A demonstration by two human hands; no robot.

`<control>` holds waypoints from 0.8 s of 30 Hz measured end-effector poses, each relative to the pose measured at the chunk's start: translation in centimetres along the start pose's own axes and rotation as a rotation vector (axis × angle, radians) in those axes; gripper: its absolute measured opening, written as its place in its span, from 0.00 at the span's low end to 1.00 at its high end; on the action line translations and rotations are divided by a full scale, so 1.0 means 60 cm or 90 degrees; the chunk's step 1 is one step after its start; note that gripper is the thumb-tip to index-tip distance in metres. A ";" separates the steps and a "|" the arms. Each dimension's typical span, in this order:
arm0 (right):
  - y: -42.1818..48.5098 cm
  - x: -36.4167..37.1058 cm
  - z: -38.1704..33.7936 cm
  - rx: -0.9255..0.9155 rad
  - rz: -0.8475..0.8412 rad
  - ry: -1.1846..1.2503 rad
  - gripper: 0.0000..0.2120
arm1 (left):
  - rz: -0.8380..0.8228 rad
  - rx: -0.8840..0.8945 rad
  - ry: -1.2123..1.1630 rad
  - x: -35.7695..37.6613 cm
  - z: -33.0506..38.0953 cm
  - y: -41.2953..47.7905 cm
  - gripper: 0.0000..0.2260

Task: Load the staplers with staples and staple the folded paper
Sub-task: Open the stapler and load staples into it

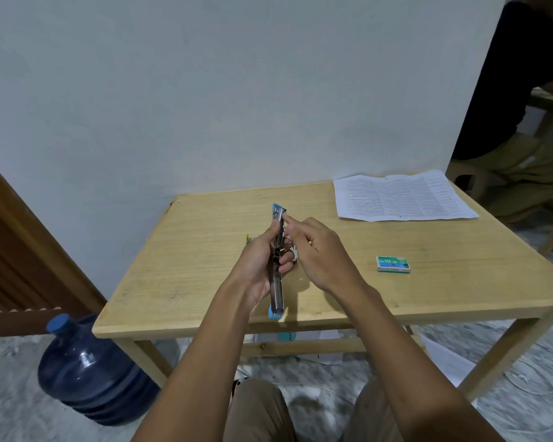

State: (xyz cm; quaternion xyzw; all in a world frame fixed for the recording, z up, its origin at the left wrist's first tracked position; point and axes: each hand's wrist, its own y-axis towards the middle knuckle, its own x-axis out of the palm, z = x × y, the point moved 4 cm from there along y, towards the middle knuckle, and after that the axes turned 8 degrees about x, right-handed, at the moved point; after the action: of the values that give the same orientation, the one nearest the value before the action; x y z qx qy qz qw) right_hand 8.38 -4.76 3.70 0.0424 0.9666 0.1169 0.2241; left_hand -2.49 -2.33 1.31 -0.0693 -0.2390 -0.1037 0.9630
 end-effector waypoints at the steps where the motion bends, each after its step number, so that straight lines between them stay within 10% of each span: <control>1: -0.001 0.002 0.001 0.001 -0.006 0.007 0.16 | -0.001 0.001 0.002 -0.001 0.000 0.000 0.14; 24: -0.002 -0.006 0.015 0.037 -0.010 -0.014 0.16 | 0.035 -0.033 0.020 -0.004 -0.008 -0.001 0.13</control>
State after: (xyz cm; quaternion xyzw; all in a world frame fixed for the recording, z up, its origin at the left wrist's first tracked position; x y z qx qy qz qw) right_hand 9.09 -4.74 3.05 0.0425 0.9674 0.0865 0.2340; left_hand -2.46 -2.44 0.78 -0.0995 -0.2192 -0.0845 0.9669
